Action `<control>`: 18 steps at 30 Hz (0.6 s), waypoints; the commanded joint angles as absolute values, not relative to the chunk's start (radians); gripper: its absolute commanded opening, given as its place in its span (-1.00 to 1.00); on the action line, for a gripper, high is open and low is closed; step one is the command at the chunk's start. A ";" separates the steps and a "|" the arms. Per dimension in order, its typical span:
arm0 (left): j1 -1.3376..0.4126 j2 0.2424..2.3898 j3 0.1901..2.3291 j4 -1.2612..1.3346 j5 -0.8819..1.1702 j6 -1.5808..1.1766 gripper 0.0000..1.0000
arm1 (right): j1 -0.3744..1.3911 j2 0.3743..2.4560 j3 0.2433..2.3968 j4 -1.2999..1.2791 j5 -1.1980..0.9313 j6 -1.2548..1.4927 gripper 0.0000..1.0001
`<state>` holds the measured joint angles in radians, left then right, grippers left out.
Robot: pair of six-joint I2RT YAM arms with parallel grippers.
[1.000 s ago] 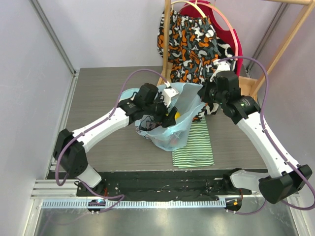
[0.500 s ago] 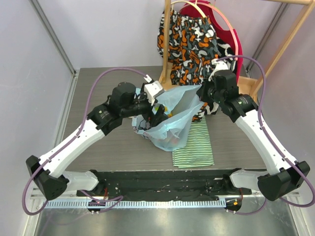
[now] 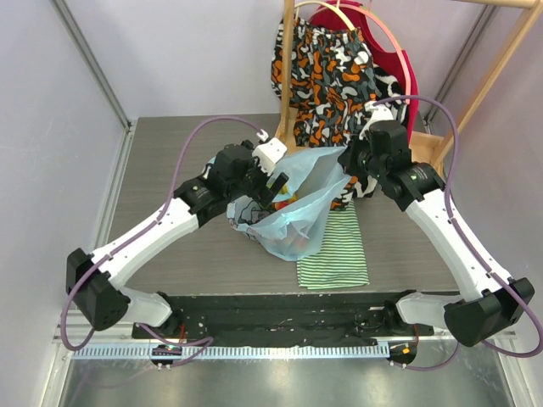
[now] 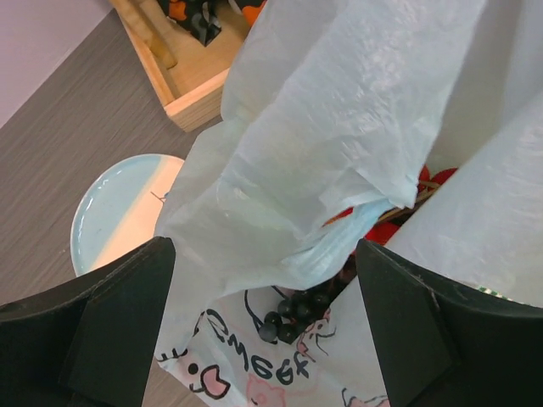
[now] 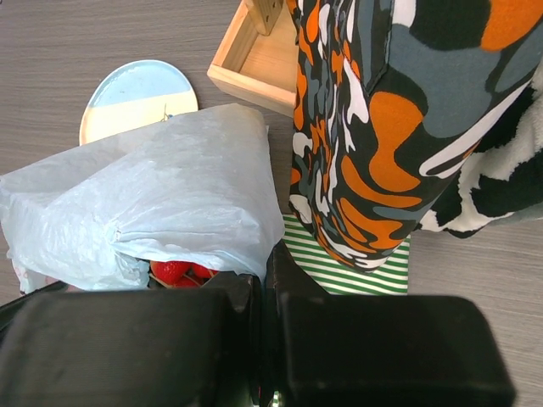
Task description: Place the fruits into the plastic bag
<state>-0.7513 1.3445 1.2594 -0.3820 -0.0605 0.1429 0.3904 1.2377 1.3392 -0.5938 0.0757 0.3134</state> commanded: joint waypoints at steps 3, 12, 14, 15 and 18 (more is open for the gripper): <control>-0.749 1.416 1.279 -0.222 -0.115 0.163 0.52 | 0.391 1.238 1.387 -0.532 0.063 0.321 -0.95; -0.684 1.503 1.423 -0.287 -0.010 0.046 -1.00 | 0.391 1.155 1.411 -0.557 -0.047 0.324 0.37; -0.634 1.514 1.443 -0.298 0.059 -0.032 -1.00 | 0.391 1.129 1.413 -0.557 -0.127 0.327 0.54; -0.618 1.523 1.451 -0.313 0.087 -0.053 -1.00 | 0.393 1.109 1.411 -0.558 -0.159 0.331 0.63; -0.562 1.532 1.463 -0.319 0.193 -0.138 -1.00 | 0.391 1.082 1.390 -0.561 -0.332 0.356 0.73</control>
<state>-0.6216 1.5257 1.4174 -0.3233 0.0460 -0.0044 0.3904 1.1477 1.3636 -0.5919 -0.1028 0.3267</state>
